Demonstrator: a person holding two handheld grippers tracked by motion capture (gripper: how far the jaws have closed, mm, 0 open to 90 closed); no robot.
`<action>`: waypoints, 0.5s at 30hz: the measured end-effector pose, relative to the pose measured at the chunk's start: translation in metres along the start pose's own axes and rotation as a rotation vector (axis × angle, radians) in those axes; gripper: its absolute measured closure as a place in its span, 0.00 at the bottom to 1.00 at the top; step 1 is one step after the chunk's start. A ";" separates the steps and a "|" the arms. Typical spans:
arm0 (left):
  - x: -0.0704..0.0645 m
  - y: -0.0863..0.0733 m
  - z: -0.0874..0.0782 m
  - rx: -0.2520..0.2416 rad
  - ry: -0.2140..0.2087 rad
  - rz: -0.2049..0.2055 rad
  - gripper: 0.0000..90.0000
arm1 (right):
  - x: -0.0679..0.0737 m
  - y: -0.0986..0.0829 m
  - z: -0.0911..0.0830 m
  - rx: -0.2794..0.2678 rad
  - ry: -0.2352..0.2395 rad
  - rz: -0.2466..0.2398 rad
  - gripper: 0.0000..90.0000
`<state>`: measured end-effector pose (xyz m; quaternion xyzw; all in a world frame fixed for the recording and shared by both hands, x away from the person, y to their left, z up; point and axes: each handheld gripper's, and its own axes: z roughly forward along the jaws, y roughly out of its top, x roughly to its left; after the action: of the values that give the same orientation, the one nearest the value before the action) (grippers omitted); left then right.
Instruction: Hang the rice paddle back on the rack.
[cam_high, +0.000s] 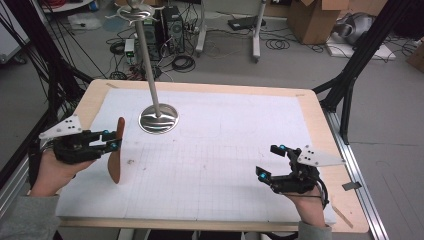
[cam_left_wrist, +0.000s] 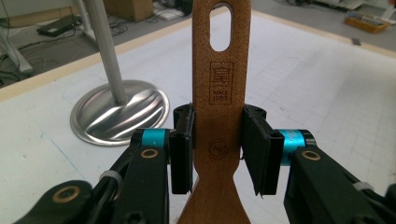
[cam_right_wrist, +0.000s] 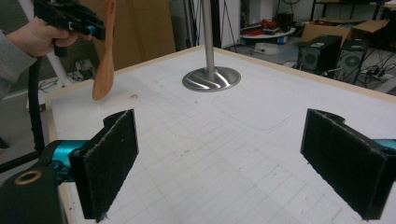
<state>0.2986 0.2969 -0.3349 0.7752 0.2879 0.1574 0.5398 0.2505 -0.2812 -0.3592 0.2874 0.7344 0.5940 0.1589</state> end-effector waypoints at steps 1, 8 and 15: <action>0.003 0.002 -0.003 -0.004 0.002 0.002 0.72 | 0.000 0.000 -0.001 0.004 -0.001 0.004 0.11; 0.020 0.009 -0.015 -0.038 0.011 -0.008 0.73 | 0.002 -0.001 0.002 0.009 0.002 -0.003 0.11; 0.035 0.024 -0.023 -0.057 0.032 -0.007 0.73 | 0.002 -0.003 0.009 0.033 0.007 -0.003 0.11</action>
<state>0.3200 0.3295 -0.3071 0.7560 0.2946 0.1759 0.5575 0.2531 -0.2733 -0.3641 0.2869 0.7449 0.5827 0.1525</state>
